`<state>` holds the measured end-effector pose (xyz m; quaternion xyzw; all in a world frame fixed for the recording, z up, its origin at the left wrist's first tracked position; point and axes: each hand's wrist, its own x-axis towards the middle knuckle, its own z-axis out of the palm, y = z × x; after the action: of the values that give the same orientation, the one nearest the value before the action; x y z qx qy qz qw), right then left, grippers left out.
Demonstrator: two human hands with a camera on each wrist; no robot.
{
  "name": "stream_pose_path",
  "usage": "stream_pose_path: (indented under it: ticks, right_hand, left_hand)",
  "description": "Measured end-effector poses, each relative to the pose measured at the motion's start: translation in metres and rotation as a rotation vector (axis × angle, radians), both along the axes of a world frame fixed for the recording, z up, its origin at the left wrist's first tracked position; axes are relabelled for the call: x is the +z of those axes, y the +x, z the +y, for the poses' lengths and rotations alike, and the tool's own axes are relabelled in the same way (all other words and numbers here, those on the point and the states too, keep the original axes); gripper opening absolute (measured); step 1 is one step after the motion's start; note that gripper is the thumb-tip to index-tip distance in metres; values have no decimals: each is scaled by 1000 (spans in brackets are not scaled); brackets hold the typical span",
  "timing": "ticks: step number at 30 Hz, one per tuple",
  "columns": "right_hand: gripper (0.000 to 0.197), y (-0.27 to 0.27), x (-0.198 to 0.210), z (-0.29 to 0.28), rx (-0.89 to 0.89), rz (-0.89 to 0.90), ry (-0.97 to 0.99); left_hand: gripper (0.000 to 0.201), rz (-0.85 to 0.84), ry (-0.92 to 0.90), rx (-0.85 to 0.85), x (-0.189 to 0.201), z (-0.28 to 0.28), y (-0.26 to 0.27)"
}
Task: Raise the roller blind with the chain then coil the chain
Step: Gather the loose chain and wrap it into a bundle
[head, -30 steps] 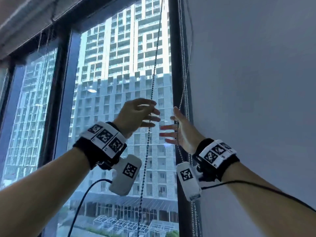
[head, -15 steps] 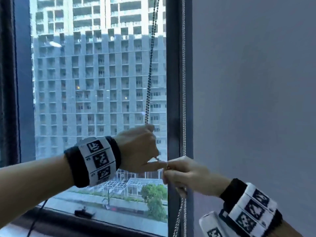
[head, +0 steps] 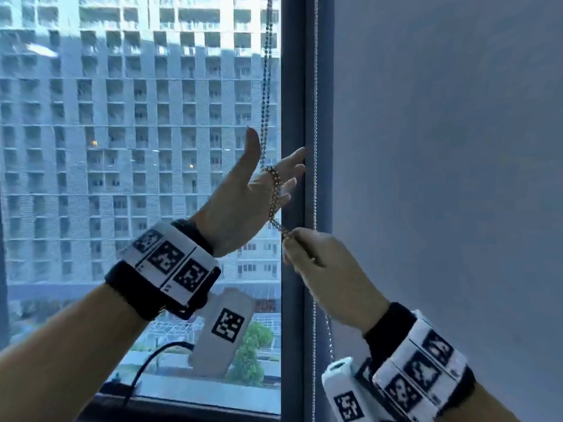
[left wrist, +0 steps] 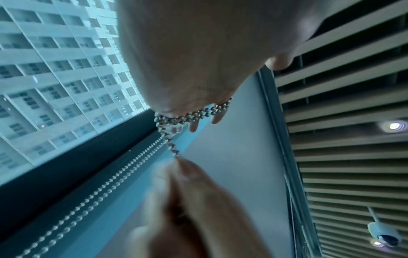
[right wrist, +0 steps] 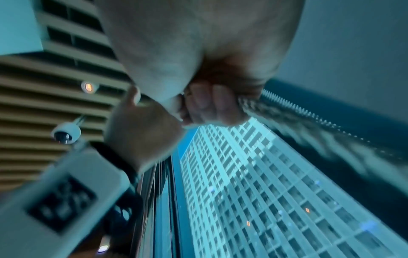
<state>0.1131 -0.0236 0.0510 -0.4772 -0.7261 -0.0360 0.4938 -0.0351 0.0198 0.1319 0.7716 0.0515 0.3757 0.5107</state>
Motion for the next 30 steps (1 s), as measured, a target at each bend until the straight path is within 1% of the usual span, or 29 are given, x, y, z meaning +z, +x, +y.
stream_pose_path:
  ticks: [1, 2, 3, 5, 6, 7, 9, 12, 15, 18, 19, 22, 23, 25, 27, 28, 30]
  right_hand:
    - [33, 8, 3, -6, -26, -15, 62]
    - [31, 14, 9, -12, -51, -34, 125]
    - [29, 17, 18, -14, -60, -49, 193]
    - [23, 15, 39, -14, -89, -151, 317]
    - [19, 12, 44, -12, -116, -213, 381]
    - [17, 10, 48, -9, -136, -260, 442]
    - [16, 12, 51, -3, -149, -271, 540]
    - [13, 13, 48, 3, -118, -193, 605]
    - [7, 11, 46, 8, -59, -68, 566]
    - [19, 11, 50, 11, -28, 102, 462]
    - [20, 12, 51, 11, -13, 151, 420]
    - [8, 13, 52, 14, 24, 181, 314]
    - [8, 11, 51, 15, 38, 187, 282]
    - [15, 8, 51, 18, 31, 209, 260]
    - [29, 4, 51, 19, -11, 260, 255]
    - [33, 2, 50, 19, 2, 325, 222]
    - [36, 0, 46, 18, 133, 528, 106]
  left_hand:
    - [84, -12, 7, 0, 1, 8, 13]
    - [86, 56, 24, -13, 2, 1, 13]
    - [90, 79, 59, -7, 0, 4, 19]
    - [98, 127, 18, -44, 4, 6, 30]
    - [99, 111, -11, -53, 7, 4, 31]
    - [98, 88, -65, -103, 10, 4, 32]
    - [97, 32, -156, -171, 14, 6, 36]
    - [99, 20, -184, -214, 16, 10, 37]
    - [100, 35, -148, -205, 15, 8, 40]
    - [99, 24, -157, -195, 19, 2, 36]
    - [99, 21, -150, -189, 20, -1, 34]
    - [97, 55, -66, -139, 19, -3, 30]
    - [94, 82, -19, -120, 17, -3, 30]
    - [90, 161, 102, -71, 14, -6, 30]
    - [87, 237, 231, 9, 11, -8, 31]
    - [85, 256, 267, 41, 9, -6, 32]
    - [89, 283, 321, 78, 5, -6, 33]
